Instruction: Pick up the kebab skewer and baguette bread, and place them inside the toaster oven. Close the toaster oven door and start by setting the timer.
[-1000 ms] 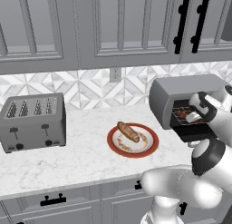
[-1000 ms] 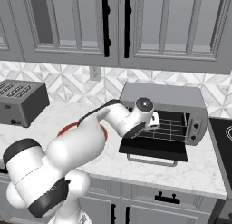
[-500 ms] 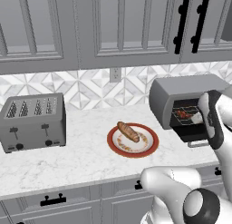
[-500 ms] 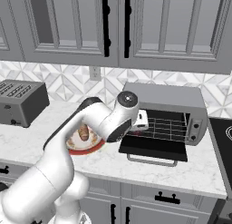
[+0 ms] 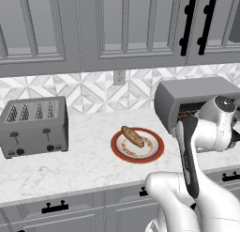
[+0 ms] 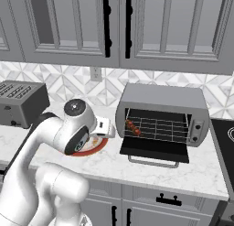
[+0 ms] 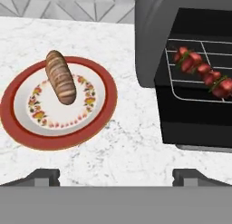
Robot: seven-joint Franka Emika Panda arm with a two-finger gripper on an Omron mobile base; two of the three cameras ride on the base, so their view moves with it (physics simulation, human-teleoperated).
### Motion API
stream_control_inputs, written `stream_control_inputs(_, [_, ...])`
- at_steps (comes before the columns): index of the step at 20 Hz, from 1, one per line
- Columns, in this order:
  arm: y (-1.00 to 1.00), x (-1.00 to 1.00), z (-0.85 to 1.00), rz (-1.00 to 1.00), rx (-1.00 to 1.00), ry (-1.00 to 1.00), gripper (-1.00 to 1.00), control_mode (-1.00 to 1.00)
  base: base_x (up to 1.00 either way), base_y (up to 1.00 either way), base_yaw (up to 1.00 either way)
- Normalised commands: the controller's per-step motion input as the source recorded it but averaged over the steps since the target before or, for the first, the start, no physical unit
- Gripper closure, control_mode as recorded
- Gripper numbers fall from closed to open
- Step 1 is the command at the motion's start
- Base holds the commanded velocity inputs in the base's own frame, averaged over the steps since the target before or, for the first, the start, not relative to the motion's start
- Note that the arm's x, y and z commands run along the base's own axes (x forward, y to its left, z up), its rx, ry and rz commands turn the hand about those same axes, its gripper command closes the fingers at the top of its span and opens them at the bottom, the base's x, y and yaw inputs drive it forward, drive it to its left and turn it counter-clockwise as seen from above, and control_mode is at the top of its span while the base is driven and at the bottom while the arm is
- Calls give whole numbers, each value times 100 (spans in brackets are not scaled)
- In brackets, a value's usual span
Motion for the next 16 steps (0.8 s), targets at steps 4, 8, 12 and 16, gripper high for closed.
stream_control_inputs(4, [100, 74, -11, 2, 0, 11, -100, -100, 0, 0, 0])
stream_control_inputs(8, [91, 99, -45, 9, 0, 23, -100, -100, 0, 0, 0])
stream_control_inputs(12, [0, 96, -29, 15, 0, 34, -100, -100, 0, 0, 0])
stream_control_inputs(16, [0, 47, -12, 17, 0, 20, -100, -100, 0, 0, 0])
